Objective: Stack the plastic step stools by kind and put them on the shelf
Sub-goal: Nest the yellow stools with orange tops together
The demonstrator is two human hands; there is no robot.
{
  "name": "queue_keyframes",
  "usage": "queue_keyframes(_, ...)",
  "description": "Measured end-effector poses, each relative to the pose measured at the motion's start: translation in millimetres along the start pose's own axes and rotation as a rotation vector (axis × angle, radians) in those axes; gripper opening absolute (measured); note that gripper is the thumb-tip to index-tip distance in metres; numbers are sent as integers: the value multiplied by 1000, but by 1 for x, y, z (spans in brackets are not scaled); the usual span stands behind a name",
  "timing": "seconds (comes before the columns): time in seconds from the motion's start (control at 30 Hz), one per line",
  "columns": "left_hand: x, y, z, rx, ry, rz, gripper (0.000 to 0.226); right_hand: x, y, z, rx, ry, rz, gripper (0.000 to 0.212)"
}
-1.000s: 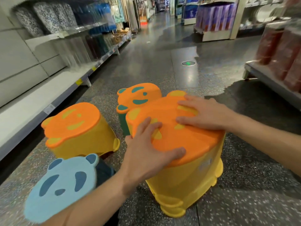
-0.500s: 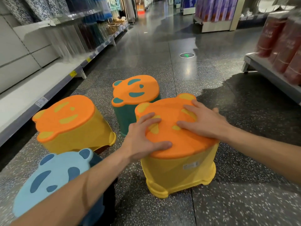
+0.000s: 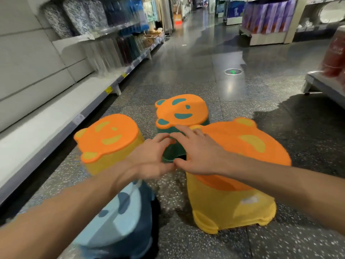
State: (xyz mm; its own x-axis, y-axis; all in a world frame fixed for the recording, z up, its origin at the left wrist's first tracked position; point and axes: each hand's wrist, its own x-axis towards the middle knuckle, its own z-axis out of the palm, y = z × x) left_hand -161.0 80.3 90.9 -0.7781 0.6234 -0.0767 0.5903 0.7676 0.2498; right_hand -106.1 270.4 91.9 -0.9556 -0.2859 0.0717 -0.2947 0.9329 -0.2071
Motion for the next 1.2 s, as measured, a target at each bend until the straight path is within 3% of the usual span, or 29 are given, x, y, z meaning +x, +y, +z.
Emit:
queue_keyframes(0.1,-14,-50,-8,150,-43,-131,89,38,-30,3,-50,-93,-99,80)
queue_keyframes(0.2,-17,-104,-3,209,52,-268,83,78,-56,11,-97,-186,-126,81)
queue_keyframes(0.3,-14,-153,-1,142,113,-461,100,120,-77,21,-137,-246,-123,82)
queue_keyframes(0.4,-10,-192,2,142,85,-516,121,152,-90,26,-220,-272,-97,87)
queue_keyframes(0.53,-12,-223,22,163,30,-571,123,188,-108,31,-332,-323,-125,88)
queue_keyframes(0.77,-17,-241,25,198,61,-471,117,220,-111,54,-350,-344,-167,89)
queue_keyframes(0.97,-60,-305,6,344,-10,-277,127,269,-108,67,-165,-201,-246,83)
queue_keyframes(1.1,-92,-334,0,526,97,-147,91,305,-105,91,-135,-154,-323,81)
queue_keyframes(1.2,-114,-347,-4,586,272,-405,73,340,-102,106,0,-113,-272,80)
